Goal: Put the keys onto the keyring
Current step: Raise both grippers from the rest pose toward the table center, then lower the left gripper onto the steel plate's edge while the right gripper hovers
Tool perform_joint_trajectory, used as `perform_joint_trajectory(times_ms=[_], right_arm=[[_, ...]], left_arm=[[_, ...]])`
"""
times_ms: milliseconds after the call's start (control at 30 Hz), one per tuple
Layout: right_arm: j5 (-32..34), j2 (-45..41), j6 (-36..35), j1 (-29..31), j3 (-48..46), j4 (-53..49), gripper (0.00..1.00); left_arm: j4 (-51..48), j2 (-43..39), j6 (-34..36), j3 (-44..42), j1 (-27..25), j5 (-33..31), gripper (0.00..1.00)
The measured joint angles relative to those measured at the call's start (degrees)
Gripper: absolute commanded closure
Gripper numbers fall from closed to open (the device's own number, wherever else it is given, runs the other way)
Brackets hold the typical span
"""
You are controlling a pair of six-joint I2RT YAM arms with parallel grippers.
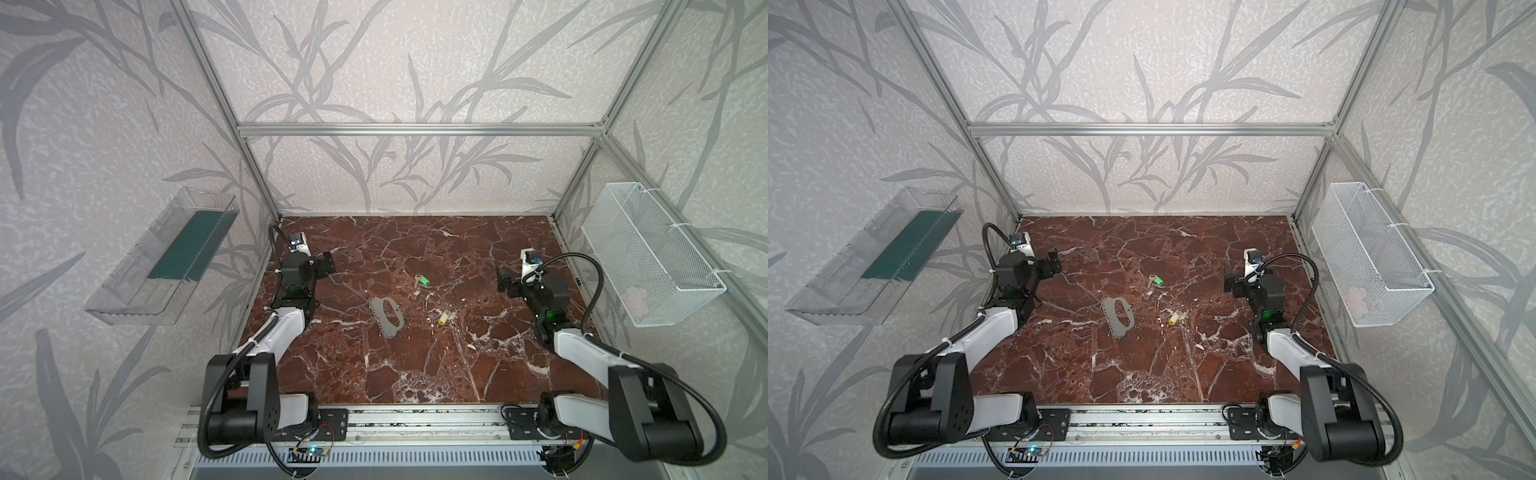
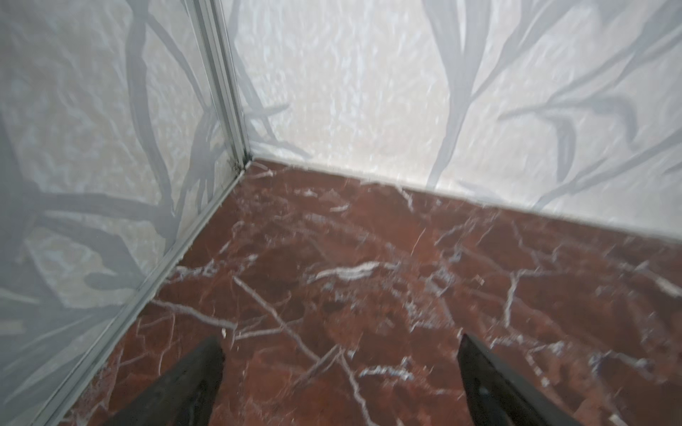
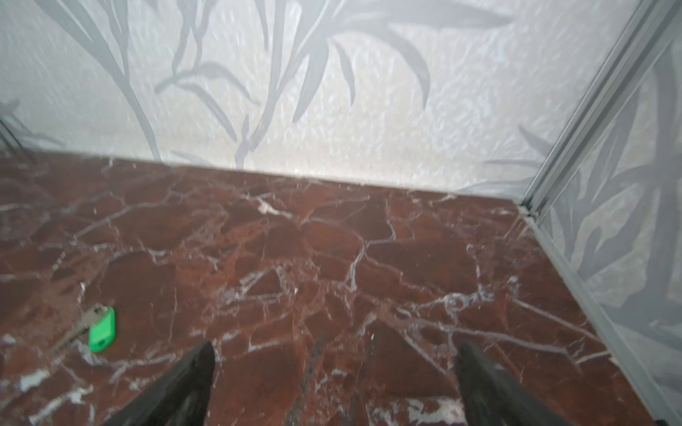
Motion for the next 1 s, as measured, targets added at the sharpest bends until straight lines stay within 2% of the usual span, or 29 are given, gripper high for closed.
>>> perform_joint_trajectory(times_ms=[100, 300, 467, 600, 700, 833, 1000], right_arm=[[-0.24, -5.09, 2.38, 0.59, 3.63, -5.81, 0.01], [-2.4, -6.05, 4.98, 6.97, 10.86, -19.3, 0.0], [-5.46, -2.4, 5.53, 13.27, 16.76, -28.98, 0.0], [-7.82, 0.52, 6.6, 15.37, 18.4, -33.33, 0.02], [-9.33, 3.19, 7.76, 16.5, 18.84, -35.63, 0.03], [-10.27, 5.68, 8.98, 18.21, 18.86, -37.81, 0.03], [-10.8, 6.97, 9.81, 19.23, 19.71, -40.26, 0.05]], left_arm=[[-8.17, -3.52, -4.28, 5.03, -1.64, -1.09, 0.01], [-25.22, -9.14, -10.45, 7.72, -11.67, -6.67, 0.02], [-35.39, -13.64, -15.26, 5.95, -18.34, -8.7, 0.14], [-39.65, -15.26, -19.06, 1.77, -21.33, -8.46, 0.2], [-41.29, -13.49, -21.16, -1.05, -23.08, -7.5, 0.27], [-42.29, -7.06, -22.43, -1.38, -25.18, -5.81, 0.34], [-46.27, 4.83, -21.42, 4.83, -26.53, -2.4, 0.45]])
